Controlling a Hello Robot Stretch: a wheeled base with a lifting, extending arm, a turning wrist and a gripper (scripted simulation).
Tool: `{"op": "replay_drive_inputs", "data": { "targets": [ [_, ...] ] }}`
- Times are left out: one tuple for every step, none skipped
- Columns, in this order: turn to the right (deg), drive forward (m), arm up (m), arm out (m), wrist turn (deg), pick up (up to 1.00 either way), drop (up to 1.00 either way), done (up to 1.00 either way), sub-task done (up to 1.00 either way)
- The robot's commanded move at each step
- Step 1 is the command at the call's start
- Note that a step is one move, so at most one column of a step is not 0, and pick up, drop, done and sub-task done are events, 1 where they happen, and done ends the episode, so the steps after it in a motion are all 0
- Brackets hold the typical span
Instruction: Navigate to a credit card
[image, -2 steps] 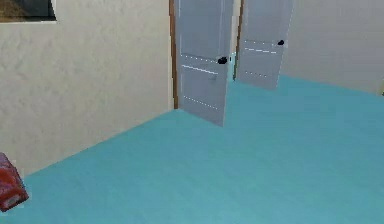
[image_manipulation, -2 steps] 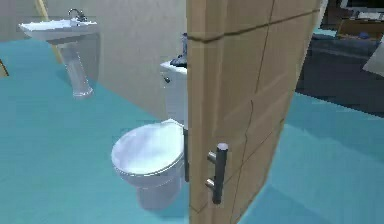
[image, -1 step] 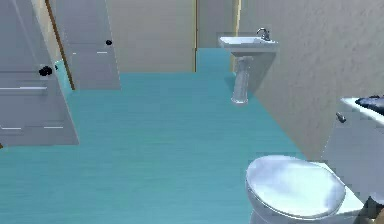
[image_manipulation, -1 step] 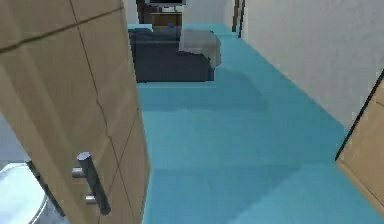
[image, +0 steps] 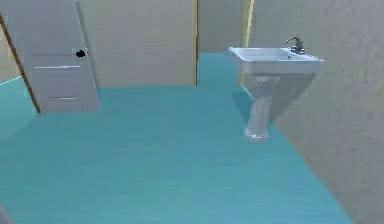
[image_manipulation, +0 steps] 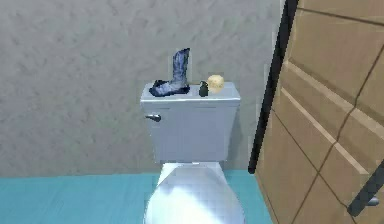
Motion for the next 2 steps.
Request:
{"op": "replay_drive_inputs", "data": {
  "targets": [
    [0.0, 0.2, 0.0, 0.0, 0.0, 0.0, 0.0, 0.0, 0.0],
    [0.0, 1.0, 0.0, 0.0, 0.0, 0.0, 0.0, 0.0, 0.0]
  ]
}}
